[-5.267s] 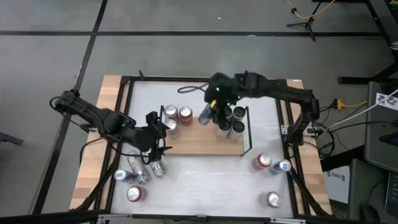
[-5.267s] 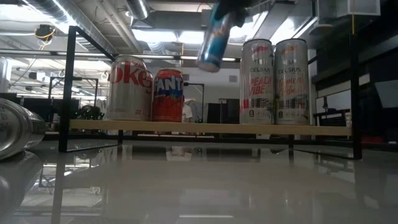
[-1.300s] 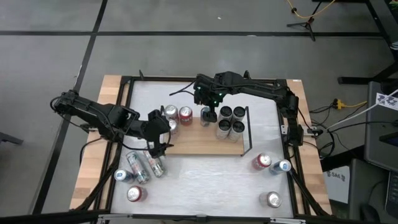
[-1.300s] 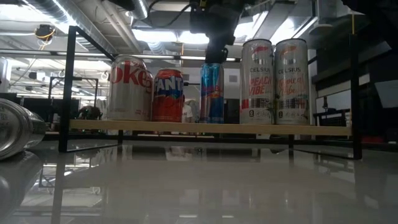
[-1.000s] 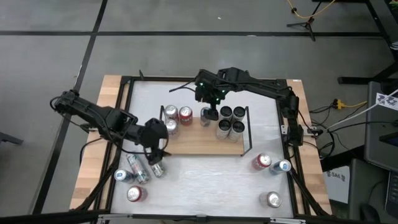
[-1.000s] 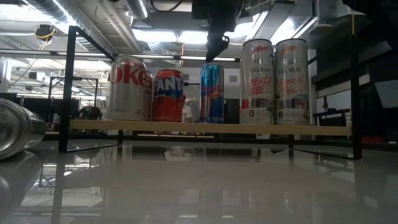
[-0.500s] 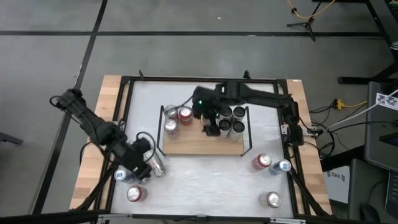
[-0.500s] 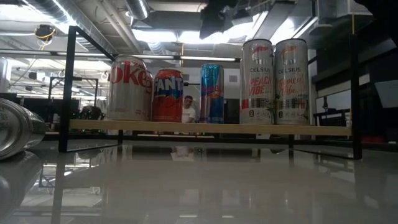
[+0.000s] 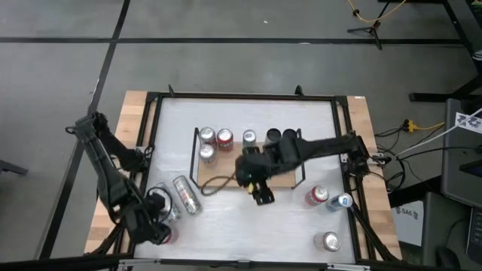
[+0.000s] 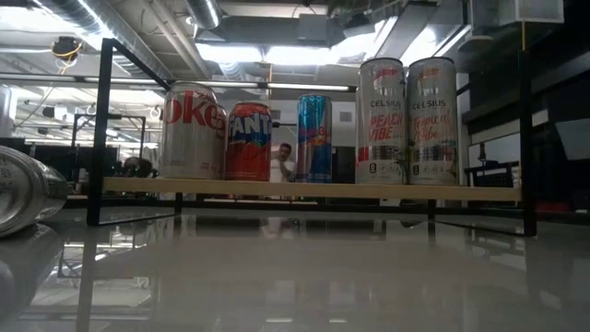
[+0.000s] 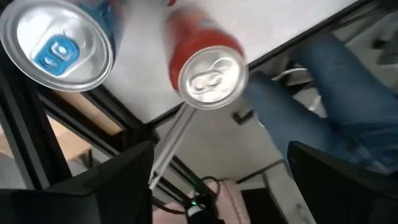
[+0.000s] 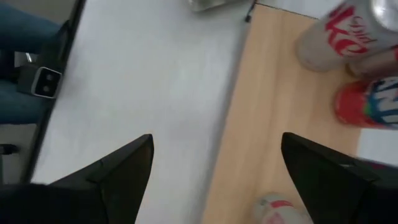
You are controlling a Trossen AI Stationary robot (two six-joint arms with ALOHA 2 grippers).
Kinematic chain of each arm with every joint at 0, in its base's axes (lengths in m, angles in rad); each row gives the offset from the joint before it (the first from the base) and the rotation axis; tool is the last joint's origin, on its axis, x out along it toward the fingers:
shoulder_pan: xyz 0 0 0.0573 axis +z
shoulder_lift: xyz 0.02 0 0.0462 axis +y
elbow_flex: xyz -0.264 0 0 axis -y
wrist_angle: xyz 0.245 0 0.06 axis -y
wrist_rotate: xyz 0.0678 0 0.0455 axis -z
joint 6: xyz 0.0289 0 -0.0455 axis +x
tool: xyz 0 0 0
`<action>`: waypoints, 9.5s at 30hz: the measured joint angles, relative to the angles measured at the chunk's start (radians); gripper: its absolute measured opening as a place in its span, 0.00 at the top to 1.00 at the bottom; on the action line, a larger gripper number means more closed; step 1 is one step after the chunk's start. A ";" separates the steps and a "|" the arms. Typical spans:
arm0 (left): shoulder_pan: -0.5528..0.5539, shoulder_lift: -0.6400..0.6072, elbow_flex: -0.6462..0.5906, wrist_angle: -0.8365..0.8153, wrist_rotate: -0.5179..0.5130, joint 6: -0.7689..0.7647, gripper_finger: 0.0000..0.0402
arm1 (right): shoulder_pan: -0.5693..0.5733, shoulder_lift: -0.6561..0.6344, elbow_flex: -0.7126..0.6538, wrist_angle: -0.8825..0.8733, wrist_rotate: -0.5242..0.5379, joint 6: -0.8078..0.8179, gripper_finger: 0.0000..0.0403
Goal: Place canned beverage on shelf
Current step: Put the left red soda can on the shelf aligned with the other red soda can
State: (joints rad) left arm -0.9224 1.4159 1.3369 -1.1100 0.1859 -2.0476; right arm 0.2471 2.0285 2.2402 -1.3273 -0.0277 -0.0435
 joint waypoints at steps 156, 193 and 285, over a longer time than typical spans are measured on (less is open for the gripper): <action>0.610 0.303 0.303 0.012 -0.154 1.602 0.27 | 0.198 -0.199 -0.001 -0.141 0.220 0.063 0.14; 0.988 0.305 0.387 -0.150 -0.195 2.110 0.27 | -0.211 -0.289 -0.002 -0.090 0.113 -0.119 0.14; 0.974 0.430 0.386 -0.178 -0.229 2.076 0.24 | -0.208 -0.276 -0.174 -0.087 0.113 -0.119 0.14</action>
State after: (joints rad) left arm 0.0521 1.8463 1.7233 -1.2881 -0.0427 0.0288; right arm 0.0387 1.7527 2.0663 -1.4147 0.0853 -0.1623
